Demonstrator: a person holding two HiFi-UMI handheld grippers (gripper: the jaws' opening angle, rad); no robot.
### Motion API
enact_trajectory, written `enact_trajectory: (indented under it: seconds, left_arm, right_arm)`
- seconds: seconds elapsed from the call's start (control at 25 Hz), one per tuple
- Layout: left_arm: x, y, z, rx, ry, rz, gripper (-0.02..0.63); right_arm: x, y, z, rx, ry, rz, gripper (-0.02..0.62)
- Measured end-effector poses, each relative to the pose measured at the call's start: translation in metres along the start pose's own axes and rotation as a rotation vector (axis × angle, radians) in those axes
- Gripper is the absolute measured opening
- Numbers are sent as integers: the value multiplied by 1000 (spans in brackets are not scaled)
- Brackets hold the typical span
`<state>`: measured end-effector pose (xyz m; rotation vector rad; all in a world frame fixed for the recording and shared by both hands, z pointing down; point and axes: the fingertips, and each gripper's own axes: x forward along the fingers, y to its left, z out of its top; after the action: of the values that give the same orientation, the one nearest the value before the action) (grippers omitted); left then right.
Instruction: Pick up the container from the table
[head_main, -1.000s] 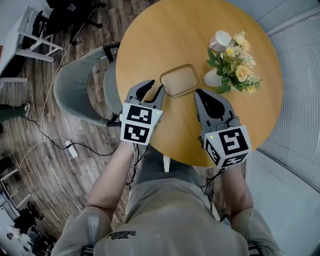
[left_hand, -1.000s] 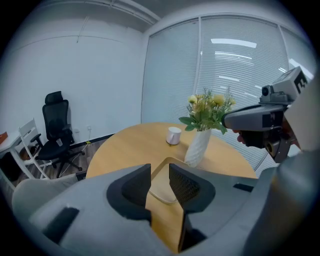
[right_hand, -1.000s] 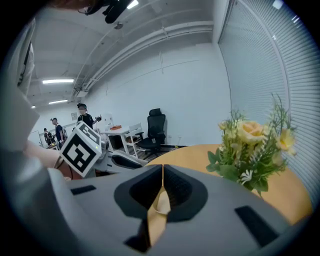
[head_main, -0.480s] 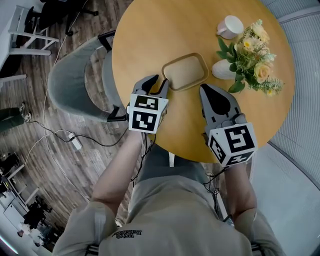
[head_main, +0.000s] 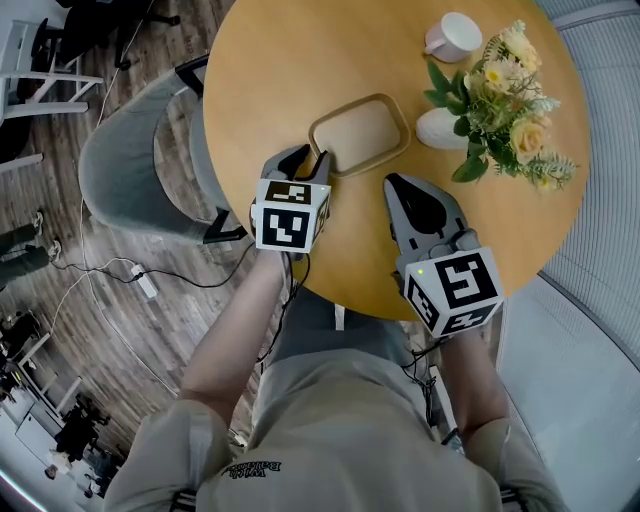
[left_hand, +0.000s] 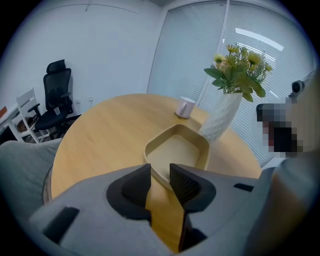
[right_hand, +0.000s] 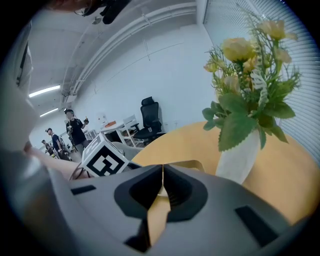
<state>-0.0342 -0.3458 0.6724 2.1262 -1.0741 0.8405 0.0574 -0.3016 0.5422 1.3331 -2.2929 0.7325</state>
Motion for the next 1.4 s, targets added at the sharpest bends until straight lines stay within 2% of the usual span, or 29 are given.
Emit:
enact_trajectory:
  seconds: [0.48,0.56,0.6,0.72,0.84,0.92,1.08,1.24,1.4]
  left_arm:
    - [17,-4,-21,-6,27,25,116]
    - [16,-5,-20,-7,11,33,43]
    - [15,-6,-19,-1,8,30,32]
    - [8,-9,-17,35,4,29,32]
    - [-3,-10,-13,36,-17,30,29]
    - [-13,-12,-8,44,-39,32,29]
    - [-36,-14,5,107,-78,51,29]
    - [-68,-19,22,122,-124,57,28]
    - [-106,-21,43,195,-175,89,28]
  right_arm:
    - [-13,-12,-25,33,35,-27,31]
    - [-16,-13,-28,35,38,-30,31]
    - [-17,-13,-29,41,38,-31,31]
    - [-20,-14,-33,72,38,-35,31]
    - [-26,-14,-36,85,37,-42,31]
    - [-32,-12,-33,80,28,-43,31]
    - [-44,-8,-20,59,-5,-48,31]
    - [-60,-1,1,29,-50,-53,31]
    - [-76,10,26,-3,-104,-58,31]
